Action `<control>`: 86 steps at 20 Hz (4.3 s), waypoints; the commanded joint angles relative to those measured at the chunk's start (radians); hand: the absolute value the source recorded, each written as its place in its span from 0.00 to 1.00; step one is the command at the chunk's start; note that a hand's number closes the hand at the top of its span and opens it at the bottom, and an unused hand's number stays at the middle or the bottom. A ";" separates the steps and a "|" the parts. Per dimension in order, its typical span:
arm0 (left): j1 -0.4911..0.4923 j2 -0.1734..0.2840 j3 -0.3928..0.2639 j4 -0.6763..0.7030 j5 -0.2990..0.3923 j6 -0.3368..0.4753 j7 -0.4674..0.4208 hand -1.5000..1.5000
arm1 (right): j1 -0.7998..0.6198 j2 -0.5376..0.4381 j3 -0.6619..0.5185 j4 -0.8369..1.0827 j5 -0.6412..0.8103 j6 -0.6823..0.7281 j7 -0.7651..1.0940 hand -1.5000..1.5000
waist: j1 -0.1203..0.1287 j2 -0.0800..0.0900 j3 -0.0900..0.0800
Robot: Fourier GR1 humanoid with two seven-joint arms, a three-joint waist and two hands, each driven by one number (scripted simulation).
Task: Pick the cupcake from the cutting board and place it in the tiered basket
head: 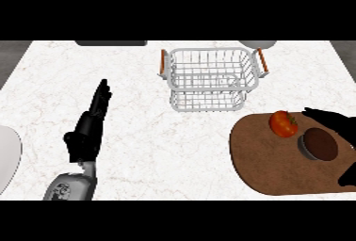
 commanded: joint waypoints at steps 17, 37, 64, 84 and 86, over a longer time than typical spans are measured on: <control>-0.009 -0.023 0.021 0.009 -0.012 -0.018 -0.007 0.50 | 0.008 0.103 0.013 0.147 0.113 -0.389 -0.123 1.00 | 0.001 0.001 0.000; -0.034 -0.039 -0.015 0.024 -0.034 -0.021 0.015 0.50 | -0.177 0.546 0.748 -0.247 0.418 -0.042 1.325 1.00 | 0.048 -0.004 -0.002; -0.020 -0.017 0.009 0.050 -0.008 -0.046 -0.026 0.50 | -0.988 0.546 0.477 -0.209 -0.032 -0.065 1.819 1.00 | 0.042 -0.005 -0.004; -0.018 -0.032 0.009 0.025 -0.025 -0.022 -0.004 0.50 | -1.038 0.546 0.235 0.224 0.147 -0.280 1.588 1.00 | 0.019 0.005 -0.001; -0.003 -0.038 -0.004 -0.005 -0.029 -0.020 0.017 0.50 | -1.012 0.546 0.185 0.196 0.122 -0.346 1.588 0.00 | 0.023 0.002 0.000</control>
